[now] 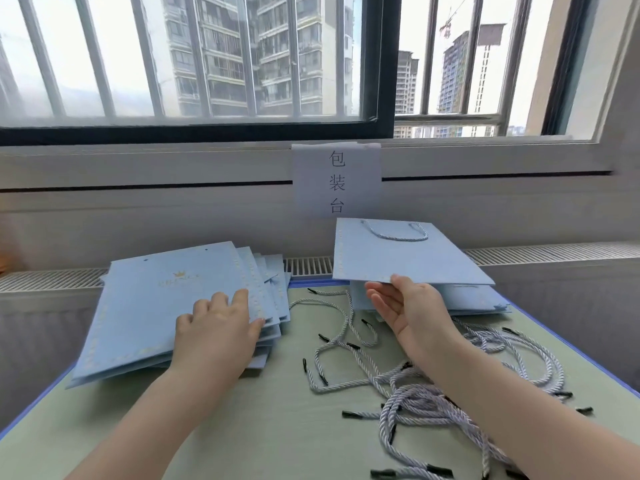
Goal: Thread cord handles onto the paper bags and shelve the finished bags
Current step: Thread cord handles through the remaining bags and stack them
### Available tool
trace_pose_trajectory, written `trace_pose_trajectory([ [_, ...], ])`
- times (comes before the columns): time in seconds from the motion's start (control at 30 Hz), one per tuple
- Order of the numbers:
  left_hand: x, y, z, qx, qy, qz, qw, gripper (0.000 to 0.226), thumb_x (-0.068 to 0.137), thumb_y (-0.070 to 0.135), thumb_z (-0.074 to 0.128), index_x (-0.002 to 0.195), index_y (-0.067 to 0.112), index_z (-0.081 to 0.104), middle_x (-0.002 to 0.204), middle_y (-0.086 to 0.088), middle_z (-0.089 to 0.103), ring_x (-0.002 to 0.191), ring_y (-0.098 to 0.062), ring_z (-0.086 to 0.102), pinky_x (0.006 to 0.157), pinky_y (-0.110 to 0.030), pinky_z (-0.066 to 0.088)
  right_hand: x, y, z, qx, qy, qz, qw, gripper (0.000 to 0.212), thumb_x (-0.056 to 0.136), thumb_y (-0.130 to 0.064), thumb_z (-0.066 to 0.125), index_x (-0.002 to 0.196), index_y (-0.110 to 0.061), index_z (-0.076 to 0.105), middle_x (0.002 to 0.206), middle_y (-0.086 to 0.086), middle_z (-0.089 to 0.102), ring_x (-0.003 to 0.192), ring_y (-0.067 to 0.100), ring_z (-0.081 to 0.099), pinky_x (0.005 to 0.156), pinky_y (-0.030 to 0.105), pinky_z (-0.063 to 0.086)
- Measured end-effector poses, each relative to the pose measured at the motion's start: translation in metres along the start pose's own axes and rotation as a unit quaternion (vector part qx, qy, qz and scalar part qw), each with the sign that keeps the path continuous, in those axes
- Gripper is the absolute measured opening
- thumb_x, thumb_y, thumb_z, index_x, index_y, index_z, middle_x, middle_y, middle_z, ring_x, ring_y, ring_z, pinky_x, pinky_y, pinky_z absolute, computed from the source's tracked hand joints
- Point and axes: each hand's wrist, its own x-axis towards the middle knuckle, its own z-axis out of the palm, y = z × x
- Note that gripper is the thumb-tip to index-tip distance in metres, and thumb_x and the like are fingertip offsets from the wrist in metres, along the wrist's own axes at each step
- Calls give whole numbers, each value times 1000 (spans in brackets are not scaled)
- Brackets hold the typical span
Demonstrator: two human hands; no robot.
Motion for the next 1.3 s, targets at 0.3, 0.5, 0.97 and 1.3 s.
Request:
trace_pose_trajectory([
  [0.3,1,-5,2,3,6,13,1000,58,95,59,29,143,27,21,139,1,40,128,-23,34,100,-34,31,-1,0,-5,-79,104,2,991,34,102,-28,39,82,-4,54,67,9,66,47,10,59,42,16,49],
  [0.5,4,-6,7,12,17,28,999,50,97,55,27,138,27,29,132,1,43,125,-22,37,99,-34,31,-10,-2,-1,-32,153,69,985,35,102,-33,35,77,-11,46,66,6,59,49,11,46,33,12,35],
  [0.97,2,-8,-4,144,144,61,977,33,100,49,22,89,24,41,84,6,43,77,-16,43,51,-25,22,-26,-1,-1,-758,-343,15,555,31,77,-51,69,97,-31,55,88,-15,56,77,4,56,68,23,47],
  [1.3,6,-10,5,19,120,57,991,32,95,50,44,105,24,60,103,1,63,93,-22,58,68,-31,43,-24,16,6,-777,-349,-151,502,11,90,-34,59,87,-25,55,90,-9,55,83,10,49,73,22,39],
])
